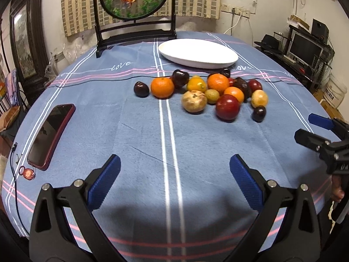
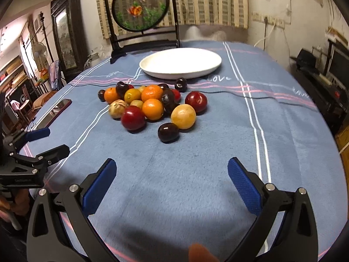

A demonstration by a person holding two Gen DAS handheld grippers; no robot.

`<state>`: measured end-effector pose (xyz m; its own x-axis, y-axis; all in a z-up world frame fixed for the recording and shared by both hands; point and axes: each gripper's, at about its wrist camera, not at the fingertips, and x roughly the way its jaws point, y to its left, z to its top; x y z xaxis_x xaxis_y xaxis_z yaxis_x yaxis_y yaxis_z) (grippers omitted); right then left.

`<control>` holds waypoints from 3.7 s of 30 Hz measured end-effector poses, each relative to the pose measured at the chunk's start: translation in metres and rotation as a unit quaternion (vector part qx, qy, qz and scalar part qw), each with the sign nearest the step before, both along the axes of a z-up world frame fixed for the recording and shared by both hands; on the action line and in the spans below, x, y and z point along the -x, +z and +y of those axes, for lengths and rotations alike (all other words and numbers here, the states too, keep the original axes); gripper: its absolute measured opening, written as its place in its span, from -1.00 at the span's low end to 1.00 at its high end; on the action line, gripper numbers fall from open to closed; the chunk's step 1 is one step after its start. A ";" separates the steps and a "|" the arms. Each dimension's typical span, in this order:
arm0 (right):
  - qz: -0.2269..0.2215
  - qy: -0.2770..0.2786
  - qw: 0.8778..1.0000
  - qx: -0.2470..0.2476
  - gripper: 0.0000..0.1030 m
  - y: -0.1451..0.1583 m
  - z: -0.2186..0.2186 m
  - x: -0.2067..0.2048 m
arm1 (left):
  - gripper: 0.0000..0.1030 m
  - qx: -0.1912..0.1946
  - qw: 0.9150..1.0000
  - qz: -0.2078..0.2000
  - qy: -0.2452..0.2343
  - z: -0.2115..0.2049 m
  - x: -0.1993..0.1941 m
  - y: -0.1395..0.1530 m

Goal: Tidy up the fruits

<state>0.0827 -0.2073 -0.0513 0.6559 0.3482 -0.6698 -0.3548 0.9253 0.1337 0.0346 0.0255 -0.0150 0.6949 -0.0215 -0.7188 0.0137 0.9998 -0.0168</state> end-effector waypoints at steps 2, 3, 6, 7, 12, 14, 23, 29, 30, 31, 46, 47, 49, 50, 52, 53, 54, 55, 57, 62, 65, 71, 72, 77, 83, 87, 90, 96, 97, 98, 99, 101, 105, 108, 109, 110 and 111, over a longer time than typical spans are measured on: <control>0.012 0.004 1.000 0.006 0.48 -0.004 0.004 -0.012 | 0.96 0.010 1.000 0.003 -0.001 0.007 -0.006 -0.003; 0.020 0.010 1.000 0.006 0.41 -0.007 0.006 -0.020 | 0.95 0.013 1.000 0.004 -0.002 0.008 -0.008 -0.004; 0.043 0.024 0.999 0.012 0.19 -0.015 0.016 -0.038 | 0.89 0.023 1.000 0.007 -0.009 0.011 -0.015 -0.006; 0.046 0.027 0.998 0.013 0.13 -0.016 0.018 -0.042 | 0.82 0.026 1.000 0.009 -0.014 0.011 -0.017 -0.007; 0.075 0.042 0.996 0.013 -0.02 -0.024 0.030 -0.065 | 0.47 0.049 0.998 0.019 -0.042 0.007 -0.033 -0.011; 0.082 0.044 0.996 0.017 -0.03 -0.026 0.033 -0.071 | 0.40 0.053 0.997 0.021 -0.054 0.001 -0.040 -0.011; 0.076 0.052 0.996 -0.013 -0.40 -0.022 0.016 -0.067 | 0.06 0.049 0.991 0.036 -0.122 -0.043 -0.077 -0.011; 0.083 0.042 0.994 -0.051 -0.40 -0.023 -0.006 -0.068 | -0.08 0.041 0.987 0.054 -0.144 -0.070 -0.102 -0.016; 0.083 0.042 0.994 -0.057 -0.40 -0.023 -0.008 -0.068 | -0.09 0.037 0.987 0.055 -0.144 -0.073 -0.106 -0.016; 0.084 0.043 0.994 -0.060 -0.40 -0.023 -0.009 -0.069 | -0.10 0.032 0.988 0.057 -0.143 -0.076 -0.110 -0.017; 0.066 0.069 0.994 -0.054 -0.40 -0.009 -0.006 -0.067 | -0.18 0.035 0.987 0.079 -0.133 -0.077 -0.123 -0.024; 0.058 0.071 0.994 -0.051 -0.40 -0.004 -0.006 -0.069 | -0.18 0.045 0.987 0.077 -0.137 -0.074 -0.122 -0.018; 0.037 0.075 0.995 -0.050 -0.40 0.015 -0.007 -0.078 | -0.18 0.052 0.986 0.065 -0.144 -0.067 -0.122 -0.004; 0.029 0.077 0.995 -0.054 -0.40 0.023 -0.007 -0.085 | -0.18 0.051 0.986 0.057 -0.148 -0.064 -0.124 0.006; 0.009 0.072 0.995 -0.062 -0.40 0.040 -0.007 -0.109 | -0.18 0.046 0.986 0.044 -0.152 -0.059 -0.133 0.022; 0.000 0.064 0.996 -0.060 -0.40 0.044 -0.006 -0.122 | -0.18 0.042 0.987 0.034 -0.149 -0.055 -0.146 0.034; -0.004 0.057 0.997 -0.057 -0.40 0.047 -0.002 -0.139 | -0.18 0.040 0.988 0.029 -0.146 -0.053 -0.154 0.040; -0.003 0.055 0.997 -0.055 -0.40 0.048 0.002 -0.152 | -0.18 0.035 0.989 0.023 -0.143 -0.051 -0.169 0.047; 0.008 0.046 0.998 -0.049 -0.41 0.044 0.014 -0.194 | -0.18 0.034 0.990 0.022 -0.135 -0.046 -0.202 0.053; 0.055 0.037 0.998 -0.024 -0.41 0.017 0.037 -0.268 | -0.18 0.033 0.993 0.054 -0.100 -0.035 -0.291 0.036; 0.059 0.040 0.997 -0.001 -0.41 0.007 0.047 -0.290 | -0.18 0.032 0.992 0.077 -0.090 -0.034 -0.326 0.019; 0.071 0.051 0.996 0.016 -0.29 -0.001 0.056 -0.306 | -0.17 0.020 0.991 0.107 -0.080 -0.039 -0.352 -0.005; 0.068 0.051 0.996 0.019 -0.16 0.000 0.056 -0.305 | -0.16 0.016 0.991 0.110 -0.079 -0.040 -0.352 -0.007; 0.042 0.041 0.998 0.018 0.22 0.019 0.041 -0.276 | 0.44 -0.010 0.996 0.062 -0.068 -0.038 -0.324 0.017; 0.019 0.035 0.999 -0.013 0.22 0.033 0.009 -0.205 | 0.81 0.002 0.998 0.006 -0.060 -0.022 -0.246 0.045; 0.005 0.031 0.998 -0.045 0.22 0.031 -0.009 -0.159 | 0.88 -0.003 0.998 -0.012 -0.064 -0.017 -0.186 0.041; 0.018 0.037 0.996 -0.075 0.22 0.018 -0.020 -0.135 | 0.90 0.015 0.997 -0.014 -0.075 -0.014 -0.152 0.030; 0.051 0.070 0.993 -0.083 0.22 -0.001 -0.016 -0.107 | 0.90 0.030 0.997 0.021 -0.067 -0.013 -0.123 -0.007; 0.056 0.071 0.993 -0.082 0.22 -0.003 -0.014 -0.105 | 0.90 0.029 0.997 0.022 -0.064 -0.012 -0.122 -0.009; 0.059 0.073 0.992 -0.080 0.22 -0.005 -0.012 -0.105 | 0.90 0.027 0.998 0.022 -0.060 -0.011 -0.121 -0.010; 0.061 0.073 0.993 -0.074 0.22 -0.006 -0.009 -0.106 | 0.90 0.026 0.998 0.021 -0.058 -0.010 -0.121 -0.010; 0.063 0.074 0.994 -0.057 0.22 -0.009 -0.005 -0.104 | 0.90 0.028 0.998 0.024 -0.057 -0.009 -0.121 -0.012; 0.071 0.082 0.994 -0.029 0.22 -0.017 0.004 -0.103 | 0.87 0.023 0.997 0.038 -0.058 -0.012 -0.124 -0.018; 0.077 0.087 0.993 -0.022 0.19 -0.022 0.007 -0.102 | 0.79 0.025 0.997 0.040 -0.065 -0.014 -0.123 -0.018; 0.080 0.090 0.993 -0.020 0.13 -0.023 0.009 -0.103 | 0.73 0.025 0.997 0.041 -0.066 -0.015 -0.124 -0.018; 0.082 0.091 0.992 -0.019 0.06 -0.024 0.009 -0.103 | 0.66 0.028 0.996 0.044 -0.068 -0.015 -0.124 -0.019; 0.085 0.092 0.992 -0.018 0.05 -0.025 0.010 -0.104 | 0.64 0.030 0.996 0.046 -0.070 -0.015 -0.125 -0.020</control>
<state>0.1867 -0.1975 -0.0765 0.4580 0.4771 -0.7501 -0.4861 0.8409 0.2380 0.1592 0.0104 -0.0348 0.6136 -0.1572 -0.7738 0.1478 0.9855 -0.0831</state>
